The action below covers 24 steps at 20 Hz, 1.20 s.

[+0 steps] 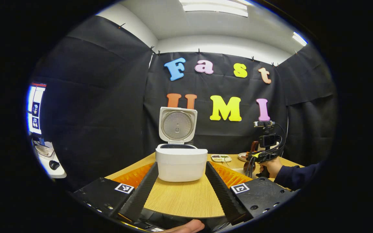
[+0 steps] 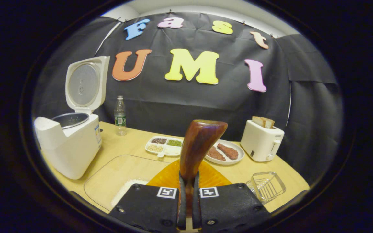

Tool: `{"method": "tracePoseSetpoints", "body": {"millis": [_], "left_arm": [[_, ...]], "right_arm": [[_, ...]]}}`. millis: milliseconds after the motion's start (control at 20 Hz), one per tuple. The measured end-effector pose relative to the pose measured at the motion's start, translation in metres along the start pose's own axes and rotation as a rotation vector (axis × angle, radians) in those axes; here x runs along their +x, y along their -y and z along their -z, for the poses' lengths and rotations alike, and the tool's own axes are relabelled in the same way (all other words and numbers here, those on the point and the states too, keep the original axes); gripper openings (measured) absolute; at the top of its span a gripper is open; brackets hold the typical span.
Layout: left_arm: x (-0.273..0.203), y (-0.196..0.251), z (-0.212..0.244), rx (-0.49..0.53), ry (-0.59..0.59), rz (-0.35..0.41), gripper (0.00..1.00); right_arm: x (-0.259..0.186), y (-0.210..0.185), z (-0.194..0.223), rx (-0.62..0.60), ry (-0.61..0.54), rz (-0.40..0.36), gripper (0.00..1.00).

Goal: Close the left gripper, press the button to open the rice cooker; take a wooden spoon from the chopstick holder with the right hand, scoop a spoonful of rice and pour it into the rice cooker, then put the wooden spoon back into the chopstick holder.

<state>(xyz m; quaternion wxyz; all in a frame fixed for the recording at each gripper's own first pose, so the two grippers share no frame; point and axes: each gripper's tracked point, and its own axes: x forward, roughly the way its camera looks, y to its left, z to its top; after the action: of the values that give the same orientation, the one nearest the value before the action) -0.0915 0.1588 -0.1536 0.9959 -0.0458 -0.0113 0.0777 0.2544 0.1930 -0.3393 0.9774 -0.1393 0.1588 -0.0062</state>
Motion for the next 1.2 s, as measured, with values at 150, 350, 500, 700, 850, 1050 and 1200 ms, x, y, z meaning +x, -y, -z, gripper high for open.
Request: {"method": "tracePoseSetpoints", "body": {"millis": [150,350,500,700,850,1050,1200], "left_arm": [[0.002,-0.001,0.004,-0.011,-0.013,-0.001,0.93],[0.004,0.0,0.007,-0.004,-0.016,0.006,0.93],[0.004,-0.001,0.008,0.0,-0.026,0.007,0.93],[0.005,-0.002,0.009,0.007,-0.039,0.006,0.93],[0.005,-0.004,0.012,0.002,-0.049,0.005,0.93],[0.007,-0.007,0.018,0.022,-0.078,-0.012,0.93],[0.006,-0.01,0.014,0.064,-0.071,-0.035,0.93]], "right_arm": [[0.001,-0.016,0.019,-0.012,-0.044,-0.03,0.13],[-0.013,-0.046,0.019,0.11,-0.083,-0.137,0.13],[-0.021,-0.071,0.018,0.173,-0.109,-0.21,0.13],[-0.029,-0.091,0.016,0.289,-0.151,-0.299,0.13],[-0.025,-0.082,0.019,0.424,-0.199,-0.324,0.13],[-0.027,-0.054,0.008,0.598,-0.187,-0.321,0.13],[-0.033,-0.026,-0.01,0.751,-0.126,-0.303,0.12]]}}
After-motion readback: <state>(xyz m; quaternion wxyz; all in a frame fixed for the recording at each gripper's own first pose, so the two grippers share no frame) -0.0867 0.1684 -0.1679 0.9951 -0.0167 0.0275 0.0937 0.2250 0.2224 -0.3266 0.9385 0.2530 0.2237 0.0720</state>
